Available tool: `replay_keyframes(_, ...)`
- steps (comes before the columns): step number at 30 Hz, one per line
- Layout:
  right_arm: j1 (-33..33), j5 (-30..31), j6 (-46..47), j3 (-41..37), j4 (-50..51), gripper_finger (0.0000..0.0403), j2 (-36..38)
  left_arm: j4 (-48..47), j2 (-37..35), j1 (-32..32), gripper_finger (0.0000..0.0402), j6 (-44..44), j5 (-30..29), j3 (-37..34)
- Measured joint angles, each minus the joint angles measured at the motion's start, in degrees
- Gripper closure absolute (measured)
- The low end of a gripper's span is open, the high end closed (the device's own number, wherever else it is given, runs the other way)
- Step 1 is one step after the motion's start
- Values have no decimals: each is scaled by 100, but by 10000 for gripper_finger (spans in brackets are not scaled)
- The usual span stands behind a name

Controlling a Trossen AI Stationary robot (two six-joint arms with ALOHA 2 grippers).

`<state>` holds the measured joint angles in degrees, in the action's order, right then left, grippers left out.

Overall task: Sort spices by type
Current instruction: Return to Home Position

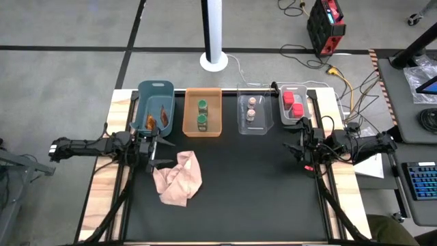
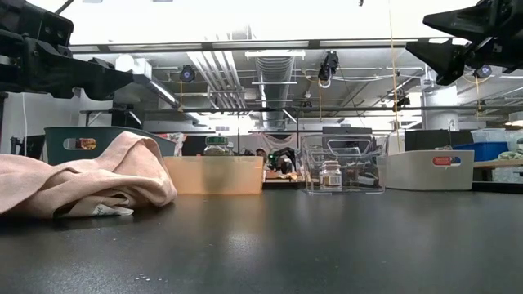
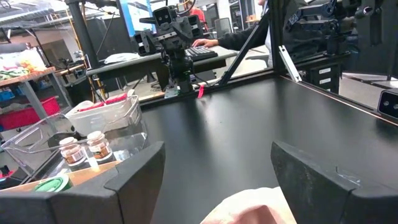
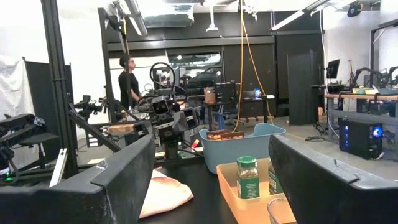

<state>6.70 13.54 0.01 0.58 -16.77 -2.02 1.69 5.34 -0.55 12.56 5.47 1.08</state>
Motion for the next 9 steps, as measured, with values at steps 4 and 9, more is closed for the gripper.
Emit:
replay_keyframes(4, 1, 0, 0, 0, 0, 97, 0, -2, 0, 1, 125, 2, 1, 0)
replay_keyframes(9, 0, 0, 0, 0, 0, 85, 0, -1, 0, 2, 125, 0, 0, 0)
